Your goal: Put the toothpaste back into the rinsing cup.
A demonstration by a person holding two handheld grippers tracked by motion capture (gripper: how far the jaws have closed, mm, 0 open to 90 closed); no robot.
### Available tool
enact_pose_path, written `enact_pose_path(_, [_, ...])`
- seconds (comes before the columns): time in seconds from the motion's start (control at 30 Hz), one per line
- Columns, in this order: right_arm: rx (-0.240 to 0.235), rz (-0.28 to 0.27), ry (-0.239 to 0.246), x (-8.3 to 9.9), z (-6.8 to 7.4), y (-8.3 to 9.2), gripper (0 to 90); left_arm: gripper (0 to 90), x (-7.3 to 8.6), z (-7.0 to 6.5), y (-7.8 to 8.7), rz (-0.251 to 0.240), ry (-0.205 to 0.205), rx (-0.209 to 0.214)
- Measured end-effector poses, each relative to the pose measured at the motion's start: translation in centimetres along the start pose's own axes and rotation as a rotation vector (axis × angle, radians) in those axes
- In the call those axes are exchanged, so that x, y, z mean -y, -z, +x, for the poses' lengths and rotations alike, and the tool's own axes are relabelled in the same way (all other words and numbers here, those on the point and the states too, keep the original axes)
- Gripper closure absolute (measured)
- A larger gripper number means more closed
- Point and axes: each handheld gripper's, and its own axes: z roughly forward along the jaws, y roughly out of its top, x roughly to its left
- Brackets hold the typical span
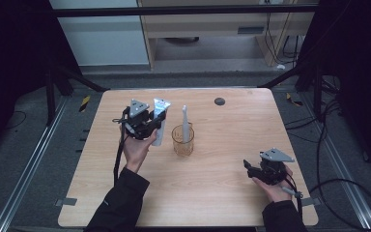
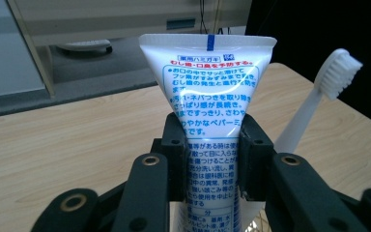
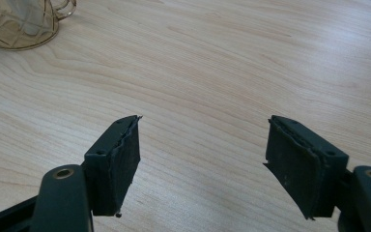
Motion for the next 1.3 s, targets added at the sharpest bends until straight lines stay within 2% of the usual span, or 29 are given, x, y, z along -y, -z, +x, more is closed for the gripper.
enact_pose_path(0.03, [0.0,0.001,0.0,0.0,0.0,0.0,28.2,69.3,0.0,0.0,-0.3,-0.025,0.008,0.007])
enact_pose_path(0.07, [0.0,0.001,0.0,0.0,0.0,0.0,28.2,69.3,0.0,0.0,-0.3,-0.025,0.008,0.007])
enact_pose_path(0.2, [0.001,-0.005,0.004,0.0,0.0,0.0,28.2,69.3,-0.4,-0.4,-0.8,-0.077,0.008,0.012])
enact_pose_path(0.4, [0.002,-0.01,0.012,0.1,0.0,-0.1,28.2,69.3,-0.8,-0.5,-1.5,-0.119,0.016,0.024])
enact_pose_path(0.5, [0.001,-0.014,0.012,0.1,-0.1,-0.1,28.2,69.3,-0.8,-0.4,-1.8,-0.123,0.03,0.041])
enact_pose_path(0.63, [0.003,-0.017,0.016,0.1,-0.1,-0.1,28.2,69.3,-0.6,-0.7,-2.5,-0.129,0.016,0.035])
enact_pose_path(0.8, [0.001,-0.02,0.018,0.1,-0.1,-0.1,28.2,69.3,-0.2,-1.3,-3.4,-0.134,0.027,0.052])
enact_pose_path(1.3, [-0.003,-0.022,0.026,0.2,-0.1,-0.1,28.2,69.2,0.3,-2.6,-5.3,-0.151,0.018,0.066])
